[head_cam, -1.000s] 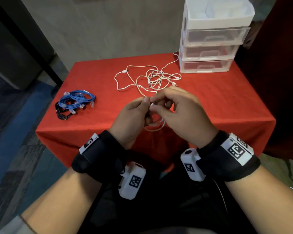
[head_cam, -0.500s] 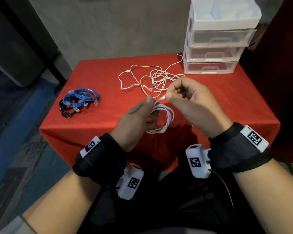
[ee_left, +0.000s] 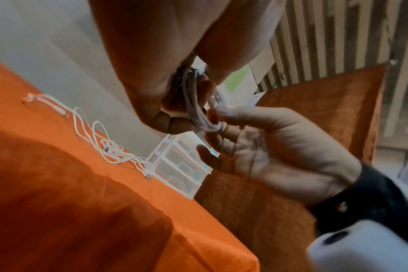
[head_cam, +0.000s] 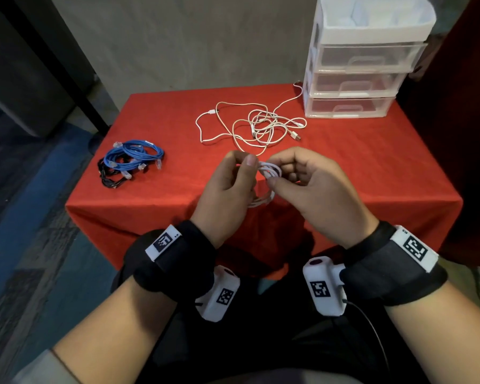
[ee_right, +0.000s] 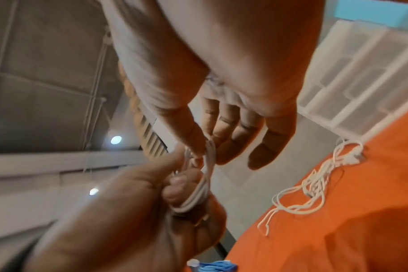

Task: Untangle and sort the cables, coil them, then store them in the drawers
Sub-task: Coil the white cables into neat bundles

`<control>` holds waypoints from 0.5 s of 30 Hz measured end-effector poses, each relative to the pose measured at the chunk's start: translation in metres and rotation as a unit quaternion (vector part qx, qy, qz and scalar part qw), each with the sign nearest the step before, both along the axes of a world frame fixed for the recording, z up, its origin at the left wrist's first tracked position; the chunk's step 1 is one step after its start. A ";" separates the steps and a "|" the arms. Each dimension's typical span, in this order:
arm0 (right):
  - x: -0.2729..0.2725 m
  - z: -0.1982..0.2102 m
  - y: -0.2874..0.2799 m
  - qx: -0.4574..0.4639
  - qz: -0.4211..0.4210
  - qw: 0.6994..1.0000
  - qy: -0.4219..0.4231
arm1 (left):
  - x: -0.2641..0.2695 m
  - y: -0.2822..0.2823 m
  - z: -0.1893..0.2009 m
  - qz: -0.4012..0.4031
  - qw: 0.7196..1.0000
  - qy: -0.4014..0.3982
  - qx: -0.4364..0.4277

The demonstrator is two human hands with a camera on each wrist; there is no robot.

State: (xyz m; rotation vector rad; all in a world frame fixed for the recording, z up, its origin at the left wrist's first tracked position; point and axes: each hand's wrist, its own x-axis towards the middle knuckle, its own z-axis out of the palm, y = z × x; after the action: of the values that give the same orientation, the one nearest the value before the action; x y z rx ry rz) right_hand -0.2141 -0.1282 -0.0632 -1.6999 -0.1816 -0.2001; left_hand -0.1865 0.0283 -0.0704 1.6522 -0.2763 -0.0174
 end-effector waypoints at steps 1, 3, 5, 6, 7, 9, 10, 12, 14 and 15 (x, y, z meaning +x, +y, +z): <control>-0.001 0.001 0.000 0.032 0.011 0.999 0.012 | 0.002 0.001 -0.001 -0.002 1.000 -0.015 0.017; -0.003 0.000 0.003 0.049 0.027 0.998 0.015 | 0.004 0.001 -0.002 0.000 1.000 0.005 0.013; -0.003 -0.001 0.005 -0.014 0.016 1.000 -0.018 | 0.006 -0.003 -0.003 0.003 0.998 0.062 -0.020; -0.003 -0.002 0.005 -0.057 0.007 0.998 -0.038 | 0.007 -0.005 -0.005 0.007 0.995 0.088 -0.038; -0.002 -0.003 0.005 -0.094 -0.004 0.994 -0.055 | 0.008 -0.006 -0.006 0.009 0.993 0.105 -0.050; 0.001 -0.005 0.004 -0.133 -0.025 0.987 -0.081 | 0.008 -0.007 -0.007 0.009 0.991 0.118 -0.060; 0.003 -0.006 0.003 -0.141 -0.034 0.985 -0.092 | 0.009 -0.007 -0.008 0.007 0.991 0.119 -0.064; 0.004 -0.008 0.003 -0.153 -0.054 0.980 -0.115 | 0.007 -0.008 -0.006 0.001 0.990 0.121 -0.073; 0.005 -0.008 0.002 -0.164 -0.079 0.973 -0.145 | 0.005 -0.009 -0.004 -0.010 0.990 0.121 -0.066; 0.005 -0.008 0.002 -0.174 -0.086 0.968 -0.159 | 0.004 -0.010 -0.004 -0.013 0.991 0.116 -0.063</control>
State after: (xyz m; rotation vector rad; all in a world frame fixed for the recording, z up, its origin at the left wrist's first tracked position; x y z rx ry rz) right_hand -0.2087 -0.1265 -0.0712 -2.0265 -0.3213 -0.6017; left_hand -0.1822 0.0188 -0.0742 1.5055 -0.1178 -0.2065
